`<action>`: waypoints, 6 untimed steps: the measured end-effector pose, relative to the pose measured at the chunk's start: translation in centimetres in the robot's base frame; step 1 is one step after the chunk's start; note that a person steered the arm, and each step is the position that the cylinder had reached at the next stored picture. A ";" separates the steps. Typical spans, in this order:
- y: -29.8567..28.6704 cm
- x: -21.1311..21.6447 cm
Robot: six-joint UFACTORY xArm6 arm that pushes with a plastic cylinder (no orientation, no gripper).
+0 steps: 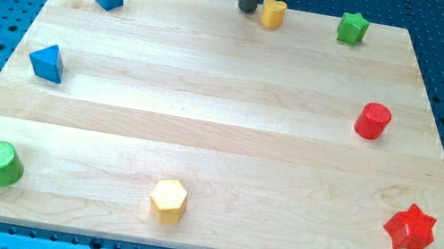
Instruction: Place the heart below the green star
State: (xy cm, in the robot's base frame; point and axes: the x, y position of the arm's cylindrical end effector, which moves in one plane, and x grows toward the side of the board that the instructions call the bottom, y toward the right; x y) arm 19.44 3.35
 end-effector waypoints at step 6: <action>10.4 9.4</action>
